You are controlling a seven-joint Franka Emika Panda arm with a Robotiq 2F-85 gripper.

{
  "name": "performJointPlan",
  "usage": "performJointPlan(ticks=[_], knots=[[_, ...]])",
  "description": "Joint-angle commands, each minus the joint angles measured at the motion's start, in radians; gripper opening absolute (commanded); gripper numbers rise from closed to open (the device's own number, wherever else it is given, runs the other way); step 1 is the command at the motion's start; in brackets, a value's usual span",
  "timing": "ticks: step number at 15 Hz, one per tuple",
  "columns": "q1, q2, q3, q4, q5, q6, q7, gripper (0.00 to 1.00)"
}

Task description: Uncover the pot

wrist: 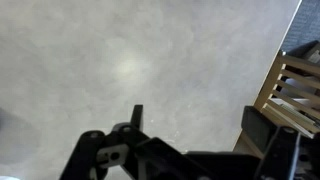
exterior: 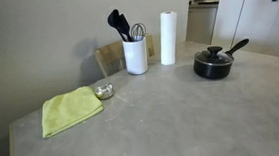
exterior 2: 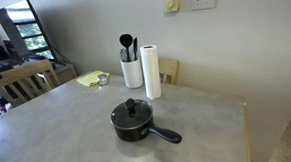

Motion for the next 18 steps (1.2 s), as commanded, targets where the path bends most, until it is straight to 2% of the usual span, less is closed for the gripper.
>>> performJointPlan(ticks=[1, 6, 18], knots=[[0.002, 0.0, -0.002, 0.002, -0.003, -0.003, 0.002, 1.0], [-0.004, 0.002, -0.015, 0.021, 0.023, 0.005, 0.022, 1.0], [-0.003, -0.002, -0.011, 0.019, 0.002, -0.002, 0.024, 1.0]])
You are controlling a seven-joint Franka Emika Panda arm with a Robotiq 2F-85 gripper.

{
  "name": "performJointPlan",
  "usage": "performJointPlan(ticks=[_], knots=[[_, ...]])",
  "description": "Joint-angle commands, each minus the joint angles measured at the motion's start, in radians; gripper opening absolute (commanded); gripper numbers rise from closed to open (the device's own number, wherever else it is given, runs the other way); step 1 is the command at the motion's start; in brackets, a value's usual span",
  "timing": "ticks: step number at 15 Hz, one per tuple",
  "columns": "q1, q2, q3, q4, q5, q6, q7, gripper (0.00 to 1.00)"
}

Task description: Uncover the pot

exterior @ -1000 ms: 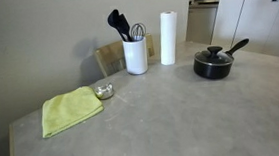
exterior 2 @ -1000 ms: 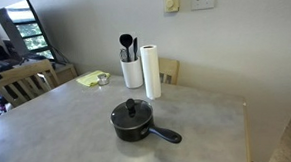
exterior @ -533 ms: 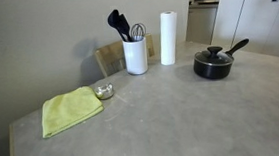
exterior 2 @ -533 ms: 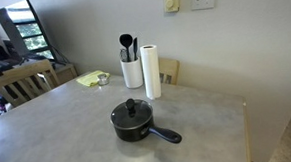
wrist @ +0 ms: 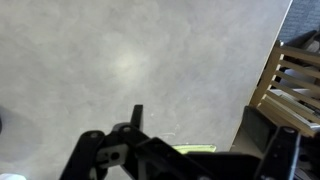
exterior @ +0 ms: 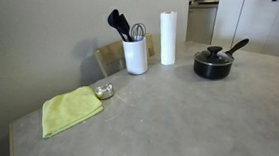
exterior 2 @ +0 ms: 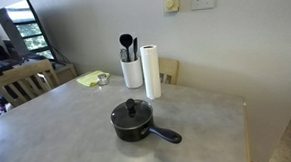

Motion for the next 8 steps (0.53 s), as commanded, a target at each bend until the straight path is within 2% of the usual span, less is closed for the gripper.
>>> performJointPlan(ticks=[1, 4, 8], knots=[[-0.002, -0.001, 0.002, 0.002, 0.0, -0.004, 0.0, 1.0], [0.023, -0.021, -0.007, -0.026, 0.017, 0.042, -0.056, 1.0], [0.005, 0.066, 0.016, -0.041, -0.034, 0.174, -0.087, 1.0]])
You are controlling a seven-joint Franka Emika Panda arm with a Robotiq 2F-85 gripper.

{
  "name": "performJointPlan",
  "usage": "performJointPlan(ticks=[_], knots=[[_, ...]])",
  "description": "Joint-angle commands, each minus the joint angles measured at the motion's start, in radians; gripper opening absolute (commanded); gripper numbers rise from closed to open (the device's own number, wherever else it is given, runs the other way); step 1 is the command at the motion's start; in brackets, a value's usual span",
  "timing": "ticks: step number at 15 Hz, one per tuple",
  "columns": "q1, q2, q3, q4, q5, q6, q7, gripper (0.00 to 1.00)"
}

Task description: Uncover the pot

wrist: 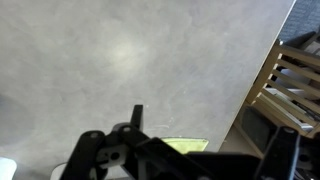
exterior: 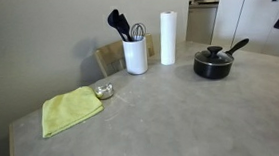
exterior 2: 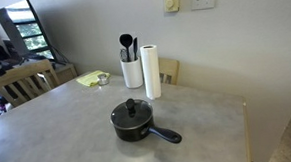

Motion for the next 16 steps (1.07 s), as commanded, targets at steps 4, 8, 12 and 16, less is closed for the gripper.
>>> performJointPlan(ticks=[4, 8, 12, 16], knots=[[-0.083, 0.181, 0.03, 0.0, -0.177, 0.199, 0.021, 1.0], [-0.059, 0.169, 0.006, -0.012, -0.165, 0.187, 0.011, 1.0], [-0.07, 0.192, 0.007, 0.0, -0.197, 0.184, -0.015, 1.0], [-0.112, 0.256, -0.103, 0.08, -0.237, 0.142, -0.177, 1.0]])
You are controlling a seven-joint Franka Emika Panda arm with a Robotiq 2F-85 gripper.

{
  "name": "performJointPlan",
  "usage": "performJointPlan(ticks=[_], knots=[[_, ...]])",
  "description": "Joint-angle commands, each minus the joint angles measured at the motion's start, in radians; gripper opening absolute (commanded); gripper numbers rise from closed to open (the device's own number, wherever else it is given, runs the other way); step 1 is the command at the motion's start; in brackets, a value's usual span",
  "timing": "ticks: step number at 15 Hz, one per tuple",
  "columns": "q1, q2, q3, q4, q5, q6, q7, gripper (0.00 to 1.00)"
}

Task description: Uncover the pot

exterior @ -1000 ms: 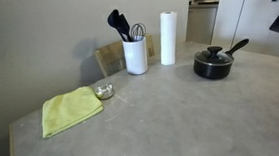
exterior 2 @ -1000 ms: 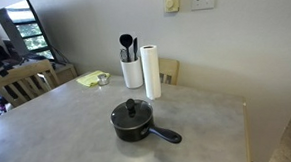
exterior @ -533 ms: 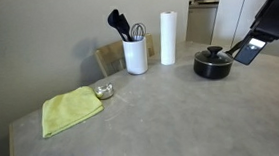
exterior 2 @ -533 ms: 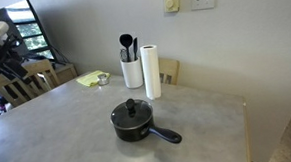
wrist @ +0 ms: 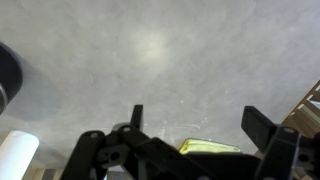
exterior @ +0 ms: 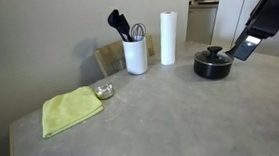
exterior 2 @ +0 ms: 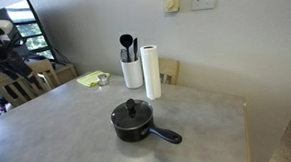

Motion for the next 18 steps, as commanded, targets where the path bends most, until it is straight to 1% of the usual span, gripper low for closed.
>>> performJointPlan(ticks=[1, 3, 4, 5, 6, 7, 8, 10, 11, 14, 17, 18], knots=[[-0.061, 0.102, -0.117, 0.116, -0.058, -0.066, -0.195, 1.0], [-0.106, 0.159, -0.175, 0.198, -0.117, -0.129, -0.311, 1.0], [-0.136, 0.199, -0.192, 0.248, -0.161, -0.153, -0.349, 1.0], [-0.154, 0.248, -0.218, 0.31, -0.181, -0.214, -0.407, 1.0], [-0.183, 0.3, -0.226, 0.368, -0.231, -0.247, -0.429, 1.0], [-0.199, 0.354, -0.239, 0.426, -0.255, -0.273, -0.48, 1.0], [-0.186, 0.222, -0.214, 0.295, -0.209, -0.212, -0.414, 1.0], [-0.216, 0.308, -0.225, 0.377, -0.234, -0.237, -0.462, 1.0], [-0.22, 0.335, -0.223, 0.397, -0.236, -0.238, -0.467, 1.0], [-0.217, 0.353, -0.217, 0.411, -0.238, -0.242, -0.467, 1.0], [-0.236, 0.422, -0.226, 0.451, -0.276, -0.194, -0.468, 1.0], [-0.246, 0.448, -0.232, 0.477, -0.276, -0.195, -0.473, 1.0]])
